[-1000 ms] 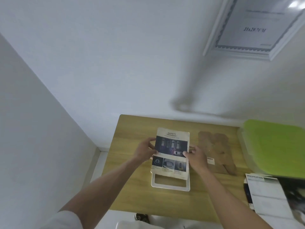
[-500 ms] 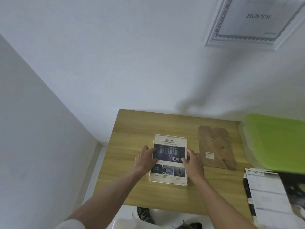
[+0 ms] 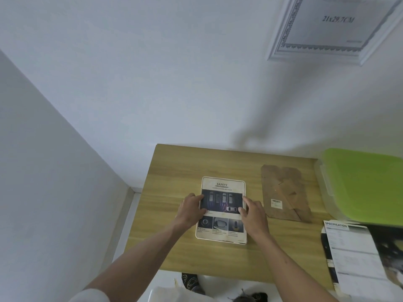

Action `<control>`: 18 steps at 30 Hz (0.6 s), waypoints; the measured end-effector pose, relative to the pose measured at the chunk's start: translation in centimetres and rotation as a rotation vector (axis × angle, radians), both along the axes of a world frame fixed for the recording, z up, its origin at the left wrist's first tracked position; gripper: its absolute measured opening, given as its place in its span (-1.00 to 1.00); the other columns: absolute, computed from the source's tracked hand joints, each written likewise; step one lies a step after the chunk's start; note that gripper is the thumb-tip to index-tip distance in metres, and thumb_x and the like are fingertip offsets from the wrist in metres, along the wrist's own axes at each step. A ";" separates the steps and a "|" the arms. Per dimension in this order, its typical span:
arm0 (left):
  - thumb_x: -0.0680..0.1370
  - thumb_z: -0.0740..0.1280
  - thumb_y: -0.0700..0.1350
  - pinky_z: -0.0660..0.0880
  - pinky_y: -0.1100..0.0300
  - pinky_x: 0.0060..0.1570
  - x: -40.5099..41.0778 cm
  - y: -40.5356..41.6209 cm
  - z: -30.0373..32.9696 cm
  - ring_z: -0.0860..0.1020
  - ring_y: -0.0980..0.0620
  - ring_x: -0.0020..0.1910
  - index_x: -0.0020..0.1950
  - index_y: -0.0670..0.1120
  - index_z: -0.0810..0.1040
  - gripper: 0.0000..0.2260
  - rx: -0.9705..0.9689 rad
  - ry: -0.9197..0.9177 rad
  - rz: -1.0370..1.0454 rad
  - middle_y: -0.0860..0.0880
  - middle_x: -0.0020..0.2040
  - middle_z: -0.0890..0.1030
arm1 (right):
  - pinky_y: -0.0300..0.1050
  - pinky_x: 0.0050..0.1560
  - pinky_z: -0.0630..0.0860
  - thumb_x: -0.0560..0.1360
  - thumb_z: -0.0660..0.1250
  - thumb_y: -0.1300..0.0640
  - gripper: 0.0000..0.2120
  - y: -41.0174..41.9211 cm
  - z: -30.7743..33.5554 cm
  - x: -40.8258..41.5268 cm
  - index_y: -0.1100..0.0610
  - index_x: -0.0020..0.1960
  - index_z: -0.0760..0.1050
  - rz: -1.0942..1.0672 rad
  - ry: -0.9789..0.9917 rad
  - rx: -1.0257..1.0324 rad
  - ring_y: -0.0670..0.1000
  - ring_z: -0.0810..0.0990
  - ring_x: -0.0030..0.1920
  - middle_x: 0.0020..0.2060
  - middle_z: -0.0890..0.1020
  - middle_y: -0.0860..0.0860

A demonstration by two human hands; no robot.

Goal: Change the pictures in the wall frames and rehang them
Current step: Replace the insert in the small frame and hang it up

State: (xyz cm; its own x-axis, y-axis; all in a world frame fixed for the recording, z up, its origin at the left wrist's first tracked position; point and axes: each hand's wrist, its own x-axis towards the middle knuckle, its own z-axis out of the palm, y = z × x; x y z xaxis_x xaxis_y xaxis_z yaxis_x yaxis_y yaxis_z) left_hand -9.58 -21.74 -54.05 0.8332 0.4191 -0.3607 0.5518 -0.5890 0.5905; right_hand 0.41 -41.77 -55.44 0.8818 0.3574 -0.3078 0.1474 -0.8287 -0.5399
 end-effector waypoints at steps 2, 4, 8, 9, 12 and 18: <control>0.50 0.42 -0.13 0.52 0.04 0.10 0.0 0.0 0.0 0.52 -0.05 0.02 0.42 -0.10 0.45 -0.51 -0.008 -0.003 0.005 -0.08 0.07 0.51 | -0.08 0.25 0.43 0.65 0.22 0.06 -0.53 0.0 0.1 0.0 0.02 0.54 0.28 -0.002 0.002 0.004 0.05 0.48 0.28 0.31 0.44 0.07; 0.50 0.43 -0.11 0.52 0.08 0.08 0.0 0.1 0.0 0.51 -0.02 0.00 0.43 -0.10 0.44 -0.50 -0.004 -0.005 0.007 -0.06 0.06 0.51 | -0.06 0.24 0.44 0.64 0.22 0.05 -0.53 -0.1 0.1 0.0 0.02 0.53 0.28 0.001 0.013 0.016 0.05 0.49 0.25 0.28 0.45 0.07; 0.49 0.42 0.00 0.54 0.09 -0.02 -0.2 -0.1 0.4 0.52 0.02 -0.04 0.42 -0.05 0.46 -0.50 0.040 -0.018 0.045 -0.01 0.06 0.51 | -0.03 0.16 0.53 0.62 0.25 -0.02 -0.53 -1.0 0.3 0.3 -0.04 0.51 0.28 0.026 0.002 0.063 0.00 0.56 0.13 0.21 0.47 0.03; 0.49 0.41 0.04 0.54 0.09 -0.07 -0.2 -0.2 0.6 0.54 0.02 -0.04 0.40 -0.03 0.47 -0.51 0.070 -0.021 0.057 0.00 0.08 0.51 | -0.04 0.13 0.54 0.62 0.24 -0.04 -0.53 -1.4 0.5 0.6 -0.04 0.50 0.29 0.026 -0.011 0.067 -0.01 0.58 0.09 0.21 0.48 0.03; 0.50 0.36 0.12 0.53 0.09 -0.15 0.3 -1.1 1.4 0.55 0.02 -0.08 0.35 -0.01 0.50 -0.55 0.155 -0.053 0.093 0.02 0.09 0.51 | -0.07 0.05 0.55 0.62 0.24 -0.05 -0.56 -3.1 1.1 2.1 0.00 0.47 0.34 0.007 -0.063 0.046 -0.03 0.61 0.03 0.21 0.53 0.03; 0.53 0.35 0.08 0.56 0.06 -0.04 4.8 -7.1 3.0 0.54 0.02 0.02 0.34 -0.05 0.49 -0.58 0.123 -0.135 0.074 0.00 0.19 0.50 | 0.02 0.16 0.49 0.60 0.26 -0.01 -0.57 -8.5 2.6 7.4 0.05 0.44 0.37 -0.087 -0.121 -0.072 0.11 0.51 0.26 0.30 0.46 0.12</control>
State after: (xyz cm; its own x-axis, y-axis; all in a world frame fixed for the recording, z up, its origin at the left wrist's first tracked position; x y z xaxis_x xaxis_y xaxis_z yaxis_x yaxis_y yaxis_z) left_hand -4.79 -28.81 -51.02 0.8358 0.5152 -0.1898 0.5169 -0.6217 0.5885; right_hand 7.78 -50.22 -52.83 0.9407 0.2586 -0.2197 0.1333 -0.8770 -0.4617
